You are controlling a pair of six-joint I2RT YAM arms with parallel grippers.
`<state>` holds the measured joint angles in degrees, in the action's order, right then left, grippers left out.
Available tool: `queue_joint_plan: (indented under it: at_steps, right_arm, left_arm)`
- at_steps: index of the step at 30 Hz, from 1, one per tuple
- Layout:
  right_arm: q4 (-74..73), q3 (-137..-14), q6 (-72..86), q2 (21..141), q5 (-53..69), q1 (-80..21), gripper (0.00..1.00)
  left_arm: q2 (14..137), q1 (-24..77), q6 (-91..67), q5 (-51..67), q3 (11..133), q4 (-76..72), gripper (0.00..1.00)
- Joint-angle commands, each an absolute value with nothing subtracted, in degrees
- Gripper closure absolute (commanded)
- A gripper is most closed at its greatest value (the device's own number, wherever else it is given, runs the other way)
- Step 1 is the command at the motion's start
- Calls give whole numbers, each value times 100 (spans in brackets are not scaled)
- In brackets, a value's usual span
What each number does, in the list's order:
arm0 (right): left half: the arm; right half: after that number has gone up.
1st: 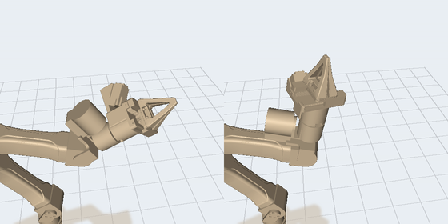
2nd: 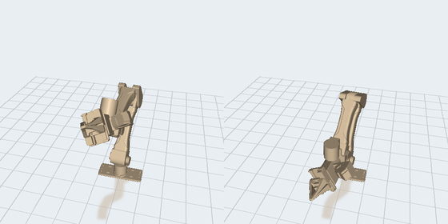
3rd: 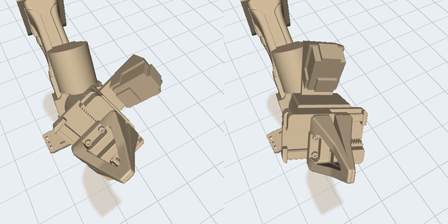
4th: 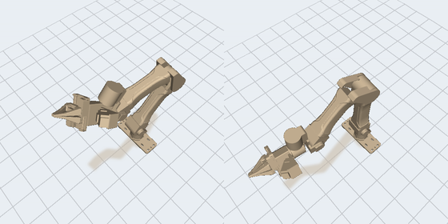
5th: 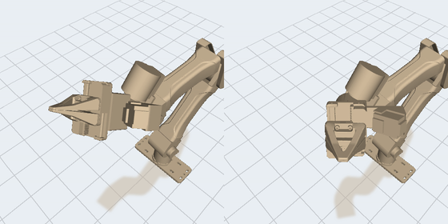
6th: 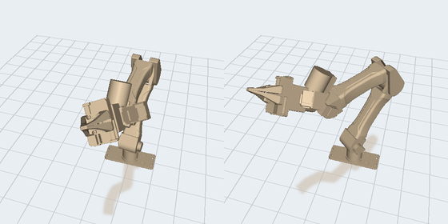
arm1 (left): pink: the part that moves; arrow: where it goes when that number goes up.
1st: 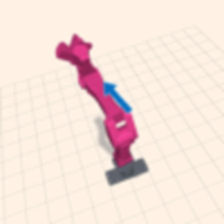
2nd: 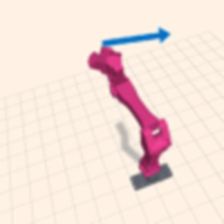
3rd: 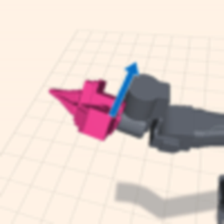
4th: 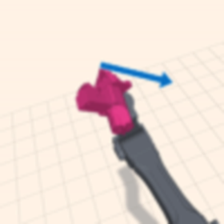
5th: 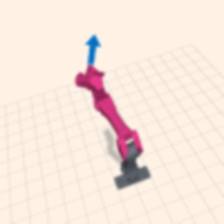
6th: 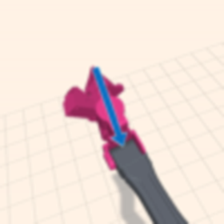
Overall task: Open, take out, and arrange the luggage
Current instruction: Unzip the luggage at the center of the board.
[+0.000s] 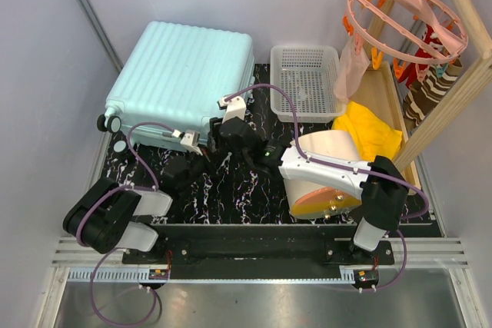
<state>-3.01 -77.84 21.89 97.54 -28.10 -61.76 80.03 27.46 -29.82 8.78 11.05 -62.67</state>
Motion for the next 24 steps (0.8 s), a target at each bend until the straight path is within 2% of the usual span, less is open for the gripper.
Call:
queue_joint_plan:
  at_steps: [1, 15, 24]
  right_arm:
    - [-404, -7752, 2030, 9352, -3076, -6275, 100]
    - [-510, -7717, 2057, 9448, -3147, -6214, 100]
    - [-501, -7734, 2092, 9483, -3067, -6196, 100]
  left_arm:
    - [7506, 2453, -2979, -281, 1161, -6381, 100]
    - [6232, 1389, -3384, 492, 756, -5907, 100]
    - [6424, 1389, -2690, 2011, 782, -6055, 100]
